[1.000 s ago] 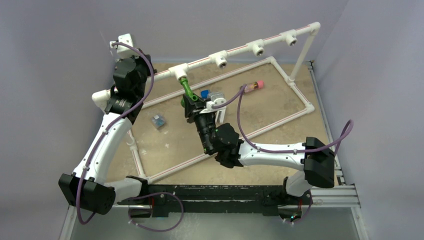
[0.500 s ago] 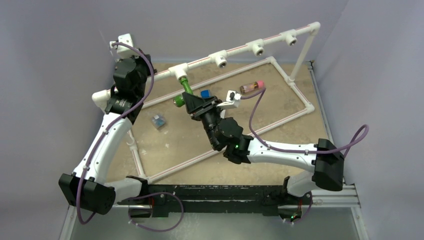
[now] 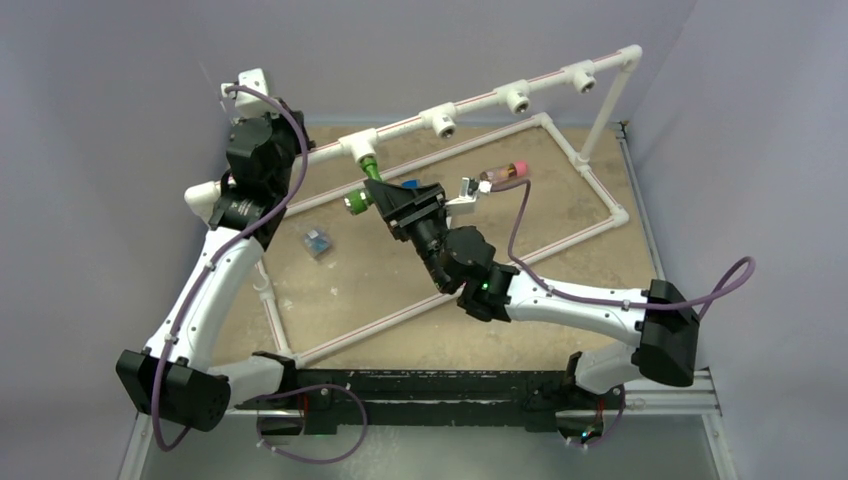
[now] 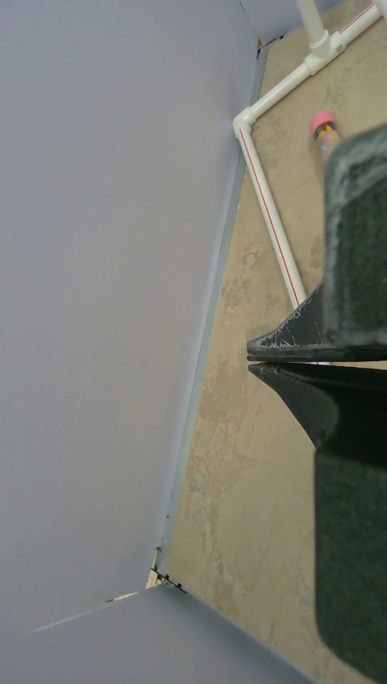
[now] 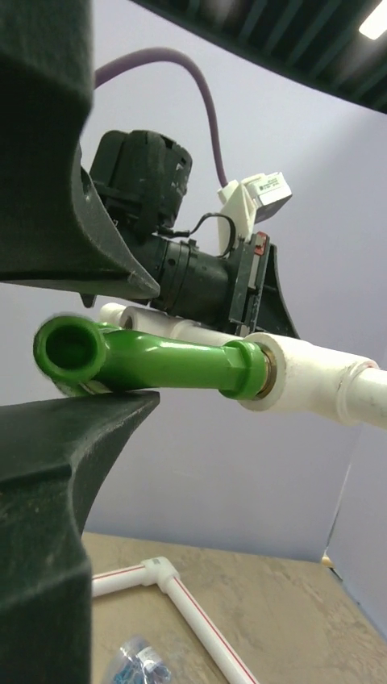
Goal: Install the water faucets
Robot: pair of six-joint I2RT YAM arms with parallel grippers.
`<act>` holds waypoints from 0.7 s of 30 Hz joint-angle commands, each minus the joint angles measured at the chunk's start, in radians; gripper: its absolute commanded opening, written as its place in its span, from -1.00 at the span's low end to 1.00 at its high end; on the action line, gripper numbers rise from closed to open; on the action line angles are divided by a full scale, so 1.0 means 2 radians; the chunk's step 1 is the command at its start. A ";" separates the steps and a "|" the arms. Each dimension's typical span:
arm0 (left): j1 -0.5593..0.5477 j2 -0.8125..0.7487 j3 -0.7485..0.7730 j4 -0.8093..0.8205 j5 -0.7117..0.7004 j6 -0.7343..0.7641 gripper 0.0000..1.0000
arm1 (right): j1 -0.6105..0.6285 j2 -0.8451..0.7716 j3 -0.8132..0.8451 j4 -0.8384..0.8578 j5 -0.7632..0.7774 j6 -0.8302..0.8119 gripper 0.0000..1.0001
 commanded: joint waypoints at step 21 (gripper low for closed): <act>0.003 0.031 -0.026 -0.135 0.007 -0.004 -1.00 | -0.009 -0.145 -0.054 -0.073 -0.022 -0.214 0.40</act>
